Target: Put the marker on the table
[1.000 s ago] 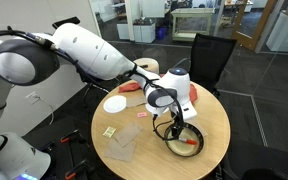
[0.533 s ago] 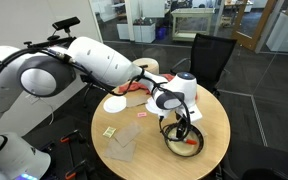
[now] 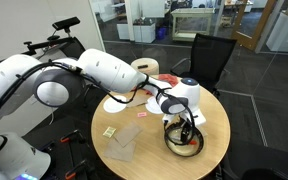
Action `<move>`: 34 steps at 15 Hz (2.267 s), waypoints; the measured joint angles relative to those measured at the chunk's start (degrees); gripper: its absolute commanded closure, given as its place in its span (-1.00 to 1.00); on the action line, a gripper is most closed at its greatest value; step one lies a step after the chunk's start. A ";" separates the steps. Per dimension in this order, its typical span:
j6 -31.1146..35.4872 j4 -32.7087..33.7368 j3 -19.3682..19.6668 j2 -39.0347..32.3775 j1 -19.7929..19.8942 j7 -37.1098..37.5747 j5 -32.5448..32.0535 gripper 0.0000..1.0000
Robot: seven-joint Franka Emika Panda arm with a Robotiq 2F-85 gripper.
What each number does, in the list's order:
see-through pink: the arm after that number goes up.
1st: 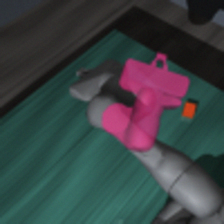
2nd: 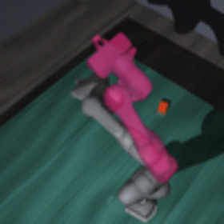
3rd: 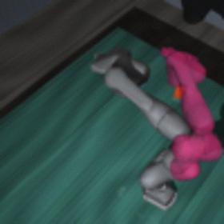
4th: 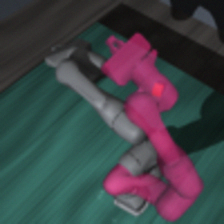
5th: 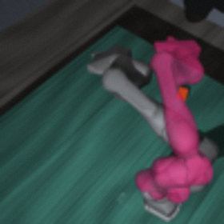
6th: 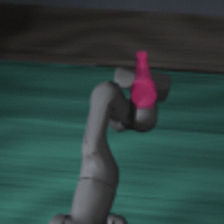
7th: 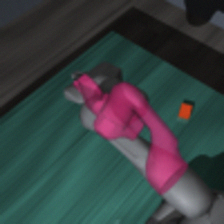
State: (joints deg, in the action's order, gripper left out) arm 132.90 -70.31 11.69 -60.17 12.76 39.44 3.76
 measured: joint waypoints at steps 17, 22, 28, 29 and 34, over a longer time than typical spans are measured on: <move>0.01 5.39 0.04 -4.35 1.28 0.00 -0.01 0.88; 1.47 4.58 -0.12 -2.32 1.16 0.00 -0.01 0.88; 9.01 -3.41 -0.24 5.19 0.52 0.00 -0.04 0.88; 10.56 -5.51 -0.32 6.72 0.24 0.00 -0.06 0.88; 20.27 -18.12 -0.25 15.12 -2.73 -2.50 -0.01 0.88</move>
State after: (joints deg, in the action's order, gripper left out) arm 153.18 -88.43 11.44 -45.06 10.03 36.94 3.75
